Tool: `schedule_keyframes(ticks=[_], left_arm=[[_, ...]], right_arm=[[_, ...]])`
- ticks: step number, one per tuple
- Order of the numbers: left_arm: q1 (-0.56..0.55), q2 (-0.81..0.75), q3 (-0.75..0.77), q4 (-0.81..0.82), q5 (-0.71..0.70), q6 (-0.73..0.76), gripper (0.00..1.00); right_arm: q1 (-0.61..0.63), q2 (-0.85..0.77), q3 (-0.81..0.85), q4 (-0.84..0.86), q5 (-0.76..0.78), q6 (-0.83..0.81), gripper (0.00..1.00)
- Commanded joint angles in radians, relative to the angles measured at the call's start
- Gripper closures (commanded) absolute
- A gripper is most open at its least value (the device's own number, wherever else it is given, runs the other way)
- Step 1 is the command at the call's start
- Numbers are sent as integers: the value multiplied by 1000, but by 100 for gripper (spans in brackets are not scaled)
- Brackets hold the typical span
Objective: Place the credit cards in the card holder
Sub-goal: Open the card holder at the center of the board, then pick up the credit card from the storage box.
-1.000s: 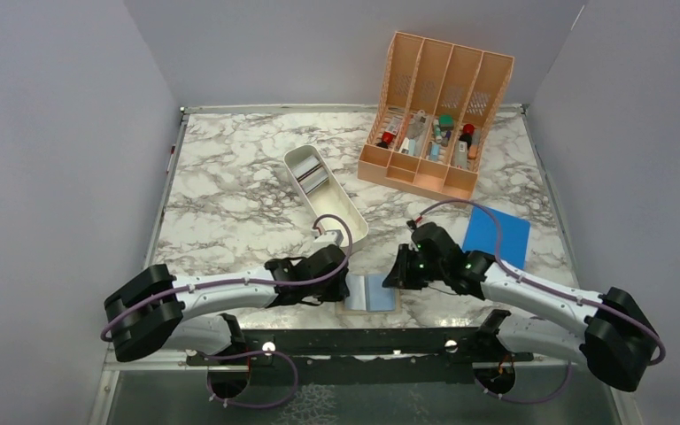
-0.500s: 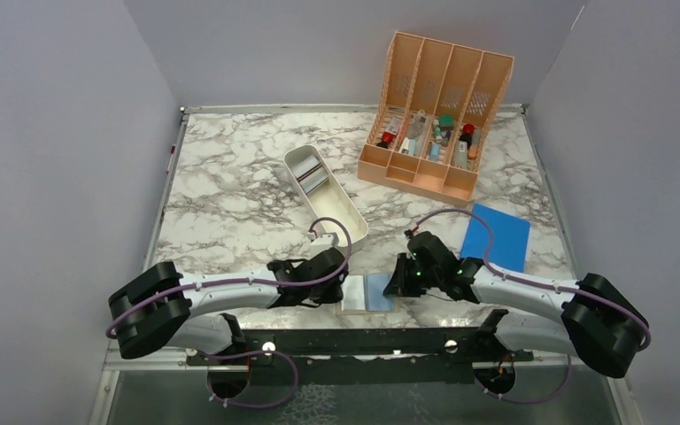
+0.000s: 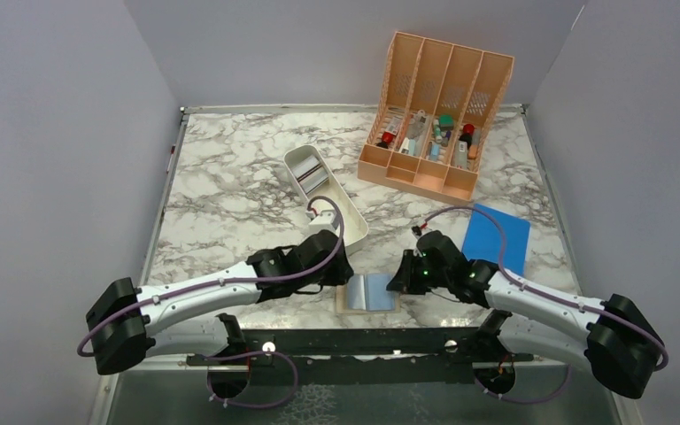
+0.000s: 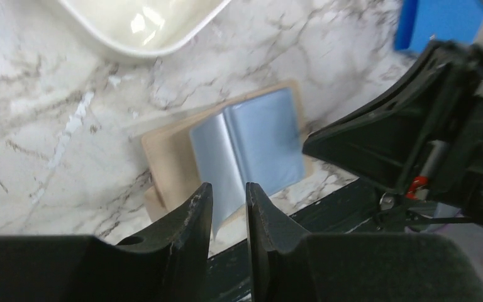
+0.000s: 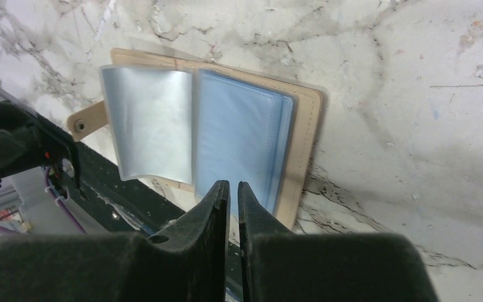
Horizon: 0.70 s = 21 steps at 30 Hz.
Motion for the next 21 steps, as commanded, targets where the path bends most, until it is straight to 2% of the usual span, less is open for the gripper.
schedule_keyframes(ticks=[1, 7, 9, 13, 17, 21], left_arm=[[26, -31, 96, -62, -94, 169, 71], [75, -1, 216, -77, -182, 476, 71], [127, 32, 275, -88, -200, 577, 70], [335, 149, 439, -120, -75, 725, 70], [380, 281, 558, -77, -165, 901, 69], [409, 414, 652, -17, -175, 1055, 60]], right_arm=[[-1, -39, 29, -11, -16, -21, 85], [-1, -54, 28, 13, -54, -24, 84], [-1, -57, 31, 20, -64, -26, 83], [-1, -70, 31, 11, -69, -30, 83], [-1, -89, 27, 6, -65, -32, 79], [-1, -93, 37, 5, -66, -45, 71]])
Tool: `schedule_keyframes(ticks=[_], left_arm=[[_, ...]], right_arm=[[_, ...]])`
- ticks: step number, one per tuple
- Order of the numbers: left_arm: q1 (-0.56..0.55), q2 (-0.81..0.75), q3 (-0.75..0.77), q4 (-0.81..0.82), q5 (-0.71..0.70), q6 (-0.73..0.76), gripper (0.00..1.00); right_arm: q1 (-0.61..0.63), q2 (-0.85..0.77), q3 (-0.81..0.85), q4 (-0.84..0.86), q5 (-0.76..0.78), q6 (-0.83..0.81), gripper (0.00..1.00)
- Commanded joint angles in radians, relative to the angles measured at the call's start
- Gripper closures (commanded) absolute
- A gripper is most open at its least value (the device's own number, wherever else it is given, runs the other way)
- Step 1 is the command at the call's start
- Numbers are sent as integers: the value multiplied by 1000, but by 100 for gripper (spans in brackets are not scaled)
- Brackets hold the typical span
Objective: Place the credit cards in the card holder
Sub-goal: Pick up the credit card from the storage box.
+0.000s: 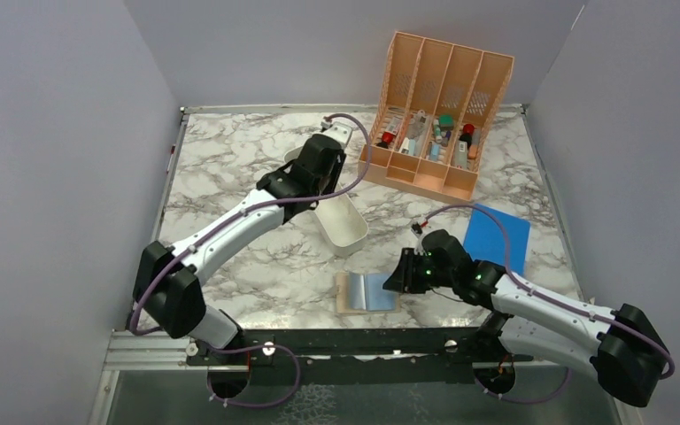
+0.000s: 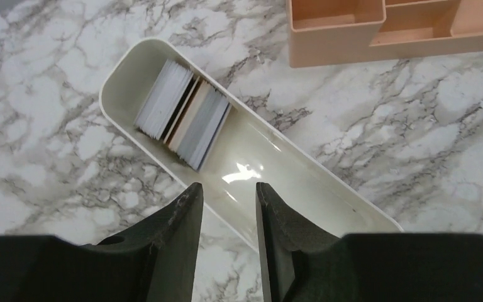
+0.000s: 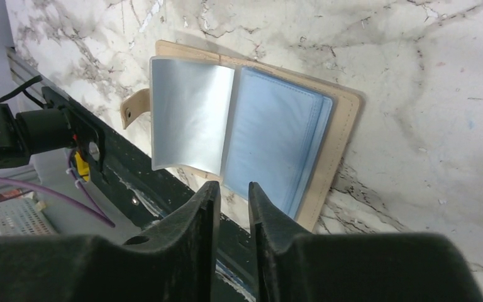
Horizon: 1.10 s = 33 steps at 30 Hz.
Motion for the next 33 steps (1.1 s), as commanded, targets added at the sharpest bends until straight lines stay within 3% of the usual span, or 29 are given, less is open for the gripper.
schedule_keyframes(ticks=[1, 4, 7, 13, 15, 21, 27, 33], left_arm=[[18, 138, 96, 84, -32, 296, 57], [32, 244, 154, 114, 8, 405, 50], [49, 379, 220, 103, 12, 454, 50], [77, 509, 284, 112, -15, 505, 48], [83, 537, 289, 111, -24, 523, 37], [93, 501, 185, 232, -17, 551, 38], [93, 434, 160, 264, 107, 541, 38], [106, 394, 147, 300, 59, 559, 40]], right_arm=[[-1, -12, 33, 3, -15, -24, 70], [-1, -4, 29, 28, -43, -21, 67], [-1, 16, 3, 88, -94, -8, 67], [-1, 65, 27, 103, -112, -16, 66], [-1, 71, 32, 111, -113, -20, 66], [-1, 106, 40, 115, -113, -30, 66], [-1, 153, 48, 122, -109, -41, 65], [-1, 157, 36, 136, -104, -38, 65]])
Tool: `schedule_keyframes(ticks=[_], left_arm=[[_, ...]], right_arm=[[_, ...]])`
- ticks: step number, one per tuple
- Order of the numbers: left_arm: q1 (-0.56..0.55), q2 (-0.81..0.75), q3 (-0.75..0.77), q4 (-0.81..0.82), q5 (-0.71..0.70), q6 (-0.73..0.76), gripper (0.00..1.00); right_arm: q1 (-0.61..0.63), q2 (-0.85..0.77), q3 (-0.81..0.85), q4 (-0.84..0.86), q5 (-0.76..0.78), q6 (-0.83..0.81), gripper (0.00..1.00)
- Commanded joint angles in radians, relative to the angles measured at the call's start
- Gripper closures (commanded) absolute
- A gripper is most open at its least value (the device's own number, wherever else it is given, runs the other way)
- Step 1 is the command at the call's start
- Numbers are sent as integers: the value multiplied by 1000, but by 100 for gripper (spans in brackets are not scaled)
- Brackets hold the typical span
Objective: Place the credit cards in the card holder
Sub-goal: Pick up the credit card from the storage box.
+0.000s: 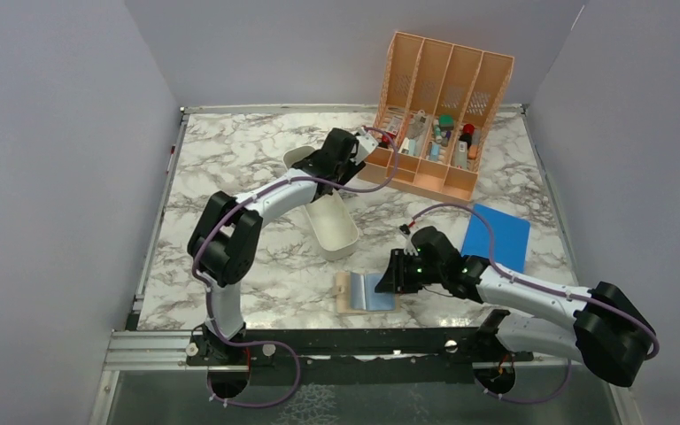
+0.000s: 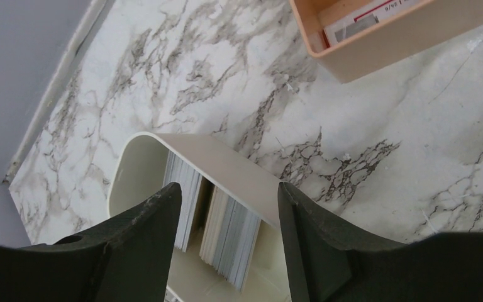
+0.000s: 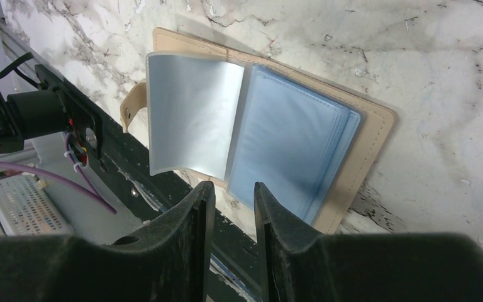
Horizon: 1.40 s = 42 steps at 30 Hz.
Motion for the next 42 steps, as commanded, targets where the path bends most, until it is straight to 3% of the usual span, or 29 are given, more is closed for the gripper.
schedule_keyframes(ticks=[1, 10, 14, 24, 29, 42], left_arm=[[23, -80, -22, 67, 16, 29, 40], [97, -55, 34, -159, 151, 56, 44], [125, -93, -10, -141, 225, 75, 43], [126, -114, -120, -96, 183, 132, 38], [123, -131, -127, -82, 201, 112, 28], [118, -44, -139, 25, 99, 159, 27]], right_arm=[[-1, 0, 12, 45, -15, -7, 65], [-1, -28, 4, 28, -18, -3, 65], [-1, -39, 4, 17, -18, -5, 65], [-1, -38, 17, 7, -21, -16, 65], [-1, -61, 9, 0, -7, -14, 65], [-1, -74, 11, -22, 15, -24, 65]])
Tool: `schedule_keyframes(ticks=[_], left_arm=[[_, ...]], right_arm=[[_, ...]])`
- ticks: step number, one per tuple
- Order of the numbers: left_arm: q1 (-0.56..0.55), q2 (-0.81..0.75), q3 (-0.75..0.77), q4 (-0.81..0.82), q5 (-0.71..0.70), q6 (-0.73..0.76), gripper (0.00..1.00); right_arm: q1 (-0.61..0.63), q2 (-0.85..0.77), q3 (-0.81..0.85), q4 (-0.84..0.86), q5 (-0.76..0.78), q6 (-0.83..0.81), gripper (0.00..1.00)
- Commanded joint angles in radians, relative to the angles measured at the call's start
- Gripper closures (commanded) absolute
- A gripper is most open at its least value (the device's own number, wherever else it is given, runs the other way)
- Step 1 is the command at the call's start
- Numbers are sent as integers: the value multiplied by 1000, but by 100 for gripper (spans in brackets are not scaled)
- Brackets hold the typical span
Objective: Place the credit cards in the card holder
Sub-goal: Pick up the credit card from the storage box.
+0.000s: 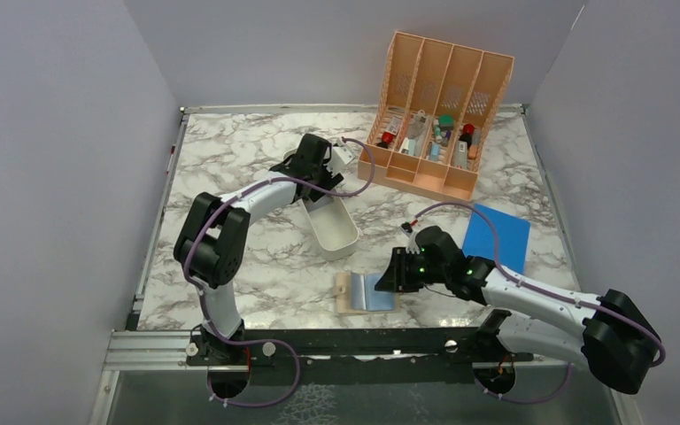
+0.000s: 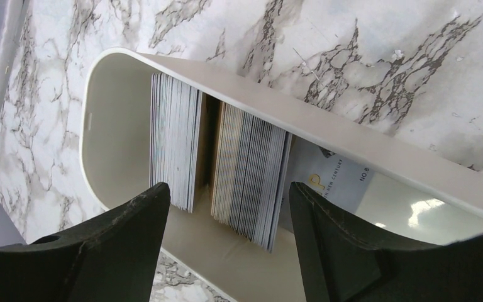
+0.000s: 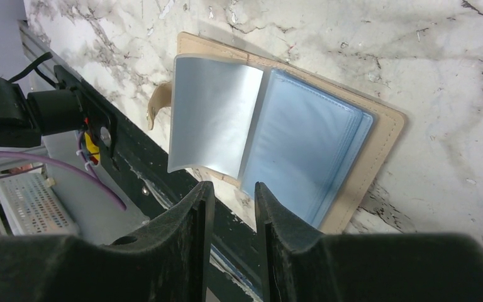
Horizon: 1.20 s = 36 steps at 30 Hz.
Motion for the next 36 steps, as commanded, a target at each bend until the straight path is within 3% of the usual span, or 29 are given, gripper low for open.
schedule_keyframes(ticks=[1, 23, 32, 36], left_arm=[[-6, 36, 4, 68, -65, 26, 27], [-1, 102, 84, 181, -214, 144, 29], [21, 120, 94, 171, -215, 162, 37], [25, 120, 94, 133, -167, 154, 46]], right_arm=[[-1, -22, 14, -20, 21, -24, 65], [-1, 38, 36, -7, 36, -44, 65], [-1, 18, 21, -14, 41, -35, 65], [-1, 9, 23, -26, 49, -35, 65]])
